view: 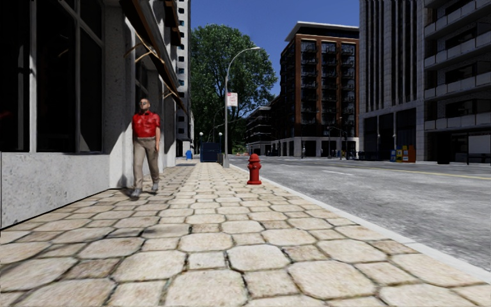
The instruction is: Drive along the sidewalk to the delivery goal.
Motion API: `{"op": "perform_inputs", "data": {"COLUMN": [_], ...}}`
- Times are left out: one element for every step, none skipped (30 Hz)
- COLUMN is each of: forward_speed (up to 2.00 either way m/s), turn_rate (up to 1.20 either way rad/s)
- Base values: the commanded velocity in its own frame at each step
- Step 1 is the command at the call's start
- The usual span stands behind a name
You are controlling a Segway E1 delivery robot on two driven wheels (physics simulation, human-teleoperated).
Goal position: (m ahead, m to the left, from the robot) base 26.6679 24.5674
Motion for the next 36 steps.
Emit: {"op": "perform_inputs", "data": {"forward_speed": [2.0, 2.0, 2.0, 2.0, 2.0, 2.0, 2.0, 2.0, 2.0, 2.0, 2.0, 2.0, 2.0, 2.0, 2.0, 2.0, 2.0, 2.0, 2.0, 2.0, 2.0, 2.0, 2.0, 2.0, 2.0, 2.0, 2.0, 2.0, 2.0, 2.0, 2.0, 2.0, 2.0, 2.0, 2.0, 2.0], "turn_rate": [0.15, 0.15, 0.17, 0.17, 0.17, 0.17, 0.17, 0.17, 0.17, 0.17, 0.17, 0.17, 0.18, 0.2, 0.21, 0.21, 0.21, 0.21, 0.22, 0.22, 0.24, 0.26, 0.28, 0.28, 0.28, 0.28, 0.28, 0.29, 0.3, 0.3, 0.3, 0.3, 0.3, 0.3, 0.3, 0.3]}}
